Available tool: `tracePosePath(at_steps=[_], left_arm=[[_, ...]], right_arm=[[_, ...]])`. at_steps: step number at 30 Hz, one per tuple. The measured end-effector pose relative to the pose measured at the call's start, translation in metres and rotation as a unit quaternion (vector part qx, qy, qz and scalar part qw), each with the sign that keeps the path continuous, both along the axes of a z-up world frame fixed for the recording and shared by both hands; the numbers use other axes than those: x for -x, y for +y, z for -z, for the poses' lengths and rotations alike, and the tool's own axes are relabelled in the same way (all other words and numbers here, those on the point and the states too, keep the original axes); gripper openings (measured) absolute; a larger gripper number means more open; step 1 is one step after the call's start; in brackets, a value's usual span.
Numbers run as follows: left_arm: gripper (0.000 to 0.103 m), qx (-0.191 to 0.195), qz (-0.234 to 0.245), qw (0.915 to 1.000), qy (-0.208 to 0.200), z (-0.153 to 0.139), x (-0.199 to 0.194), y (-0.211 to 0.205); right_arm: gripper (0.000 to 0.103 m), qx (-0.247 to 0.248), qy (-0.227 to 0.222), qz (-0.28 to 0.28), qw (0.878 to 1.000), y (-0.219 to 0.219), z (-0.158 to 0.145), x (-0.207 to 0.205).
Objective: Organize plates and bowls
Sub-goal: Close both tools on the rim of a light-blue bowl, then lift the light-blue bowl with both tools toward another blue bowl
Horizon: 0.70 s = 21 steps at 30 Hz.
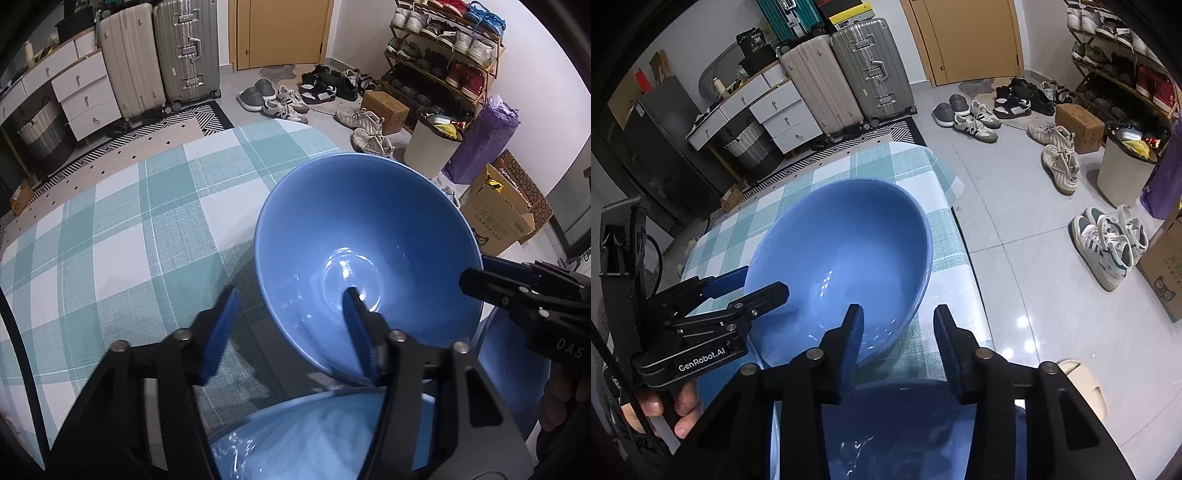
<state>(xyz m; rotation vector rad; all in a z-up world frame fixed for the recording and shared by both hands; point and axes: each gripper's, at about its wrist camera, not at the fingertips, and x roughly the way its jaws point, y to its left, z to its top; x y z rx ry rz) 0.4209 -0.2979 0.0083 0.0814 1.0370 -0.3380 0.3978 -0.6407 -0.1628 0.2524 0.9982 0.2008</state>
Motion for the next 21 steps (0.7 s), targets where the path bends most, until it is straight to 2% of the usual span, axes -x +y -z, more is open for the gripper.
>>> tracePosePath(at_steps=[2,4,8,12,21], left_arm=[[0.037,0.002,0.002,1.0,0.004,0.0012,-0.0003,-0.0008],[0.03,0.002,0.007,1.0,0.006,0.0028,-0.0008,-0.0025],[0.022,-0.005,0.008,1.0,0.001,0.0036,0.0,-0.0029],[0.019,0.006,0.006,1.0,0.003,0.0041,-0.0017,0.0022],[0.018,0.002,0.005,1.0,-0.004,0.0018,-0.0019,0.0044]], right_arm=[[0.032,0.004,-0.001,0.002,1.0,0.0006,-0.0004,0.0002],[0.024,0.009,-0.002,0.004,1.0,0.0008,-0.0007,0.0005],[0.019,0.013,-0.004,0.005,1.0,0.0018,-0.0015,0.0004],[0.018,0.019,-0.007,0.007,1.0,0.0035,-0.0024,0.0008],[0.018,0.027,-0.012,0.009,1.0,0.0061,-0.0058,0.0031]])
